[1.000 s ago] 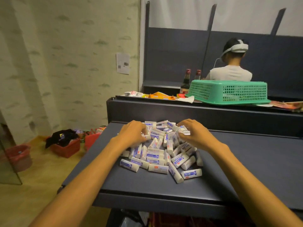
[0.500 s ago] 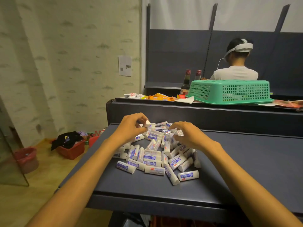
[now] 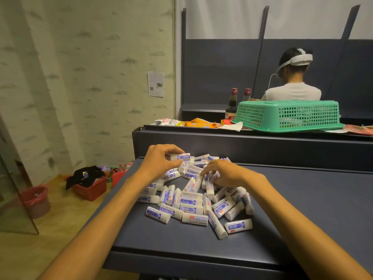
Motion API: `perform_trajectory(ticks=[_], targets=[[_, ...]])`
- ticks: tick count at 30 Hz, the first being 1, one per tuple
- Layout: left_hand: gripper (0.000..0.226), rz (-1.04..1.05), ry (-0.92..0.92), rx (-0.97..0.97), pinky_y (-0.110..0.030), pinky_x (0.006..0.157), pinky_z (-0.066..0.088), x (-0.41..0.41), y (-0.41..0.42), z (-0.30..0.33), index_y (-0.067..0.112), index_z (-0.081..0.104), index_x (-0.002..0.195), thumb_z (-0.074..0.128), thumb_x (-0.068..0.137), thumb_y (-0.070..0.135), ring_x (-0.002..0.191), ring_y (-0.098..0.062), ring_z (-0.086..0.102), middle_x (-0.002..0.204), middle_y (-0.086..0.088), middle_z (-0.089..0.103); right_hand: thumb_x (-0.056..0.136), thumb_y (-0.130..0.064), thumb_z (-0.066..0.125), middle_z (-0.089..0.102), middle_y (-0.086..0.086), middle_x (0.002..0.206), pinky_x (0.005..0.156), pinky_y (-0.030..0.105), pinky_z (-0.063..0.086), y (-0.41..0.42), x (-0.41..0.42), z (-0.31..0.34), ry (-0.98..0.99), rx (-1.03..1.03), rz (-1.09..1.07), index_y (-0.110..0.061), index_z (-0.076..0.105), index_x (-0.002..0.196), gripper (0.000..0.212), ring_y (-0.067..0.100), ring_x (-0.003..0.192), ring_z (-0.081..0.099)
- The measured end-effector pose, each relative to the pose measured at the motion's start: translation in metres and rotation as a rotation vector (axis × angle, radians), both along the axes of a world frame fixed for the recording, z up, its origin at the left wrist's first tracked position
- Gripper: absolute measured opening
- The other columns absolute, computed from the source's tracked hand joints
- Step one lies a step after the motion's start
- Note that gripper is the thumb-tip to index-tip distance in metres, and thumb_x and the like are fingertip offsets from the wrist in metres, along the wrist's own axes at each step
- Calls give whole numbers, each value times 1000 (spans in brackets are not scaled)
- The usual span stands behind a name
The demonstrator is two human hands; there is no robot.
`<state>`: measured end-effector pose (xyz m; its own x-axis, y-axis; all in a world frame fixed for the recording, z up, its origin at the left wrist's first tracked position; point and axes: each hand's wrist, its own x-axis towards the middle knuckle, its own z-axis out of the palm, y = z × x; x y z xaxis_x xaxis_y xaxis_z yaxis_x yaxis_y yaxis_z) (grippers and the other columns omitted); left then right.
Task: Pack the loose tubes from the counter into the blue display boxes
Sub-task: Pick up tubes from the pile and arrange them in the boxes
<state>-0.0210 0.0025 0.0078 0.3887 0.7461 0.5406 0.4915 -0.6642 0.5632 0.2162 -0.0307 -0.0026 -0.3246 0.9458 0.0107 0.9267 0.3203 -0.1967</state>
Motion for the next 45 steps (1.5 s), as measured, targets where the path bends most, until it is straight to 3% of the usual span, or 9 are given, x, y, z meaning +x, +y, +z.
perform_trajectory(ticks=[4, 7, 14, 21, 27, 33, 37, 41, 45], targets=[[24, -1, 14, 50, -17, 76, 53, 2, 3, -1, 16, 73, 103, 76, 80, 15, 83, -7, 65, 95, 2, 73, 84, -2, 61, 59, -1, 124, 84, 30, 51, -1, 0, 0, 63, -7, -18, -26, 66, 118, 42, 16, 110, 56], [24, -4, 10, 54, -16, 75, 53, 4, 6, -2, 15, 73, 103, 76, 80, 14, 82, -8, 65, 94, 2, 72, 83, -3, 63, 62, -4, 111, 75, 24, 45, -1, 4, 0, 87, 2, -15, -25, 66, 112, 36, 11, 102, 56], [24, -14, 19, 68, -17, 75, 54, 6, 10, -5, 15, 73, 104, 76, 80, 12, 84, -8, 66, 94, 1, 72, 83, -15, 66, 63, -5, 111, 80, 28, 51, -2, 8, 2, 97, -33, 21, -31, 67, 111, 32, 14, 96, 58], [24, -18, 19, 63, -12, 73, 51, 6, 9, -5, 16, 72, 104, 76, 80, 14, 83, -6, 65, 93, 4, 71, 85, -19, 67, 60, -9, 105, 76, 19, 42, -2, 8, 0, 162, -68, -4, -31, 65, 109, 27, 9, 99, 57], [24, -19, 20, 71, -11, 72, 51, 3, 8, -6, 16, 72, 104, 76, 80, 13, 82, -4, 64, 93, 5, 71, 84, -19, 71, 63, -15, 97, 69, 14, 42, -3, 12, -1, 220, -21, -5, -28, 68, 100, 18, 4, 88, 56], [23, -30, 23, 84, -14, 73, 52, 5, 6, -8, 16, 72, 104, 75, 81, 14, 81, -4, 63, 93, 5, 70, 83, -25, 75, 66, -5, 92, 73, 31, 55, -7, 20, 2, 324, 37, -13, -27, 71, 96, 14, 10, 79, 60], [24, -36, 33, 105, -15, 75, 52, 6, 6, -9, 15, 71, 105, 75, 81, 13, 83, -7, 64, 95, 2, 71, 84, -21, 74, 73, 4, 90, 82, 43, 56, -13, 30, 3, 591, 99, -54, -22, 69, 99, 15, 19, 83, 70], [28, -40, 54, 134, -22, 80, 55, 6, 8, -12, 14, 71, 108, 74, 81, 11, 88, -8, 64, 100, 0, 71, 88, -20, 69, 73, 1, 88, 81, 34, 57, -20, 31, 4, 690, 142, -50, -22, 68, 107, 19, 14, 79, 71], [32, -45, 92, 151, -19, 83, 52, 5, 10, -15, 15, 70, 110, 74, 79, 9, 90, -7, 62, 104, 0, 71, 89, -16, 67, 73, 0, 98, 75, 24, 57, -25, 26, 3, 719, 202, -43, -16, 71, 110, 21, 14, 74, 71]])
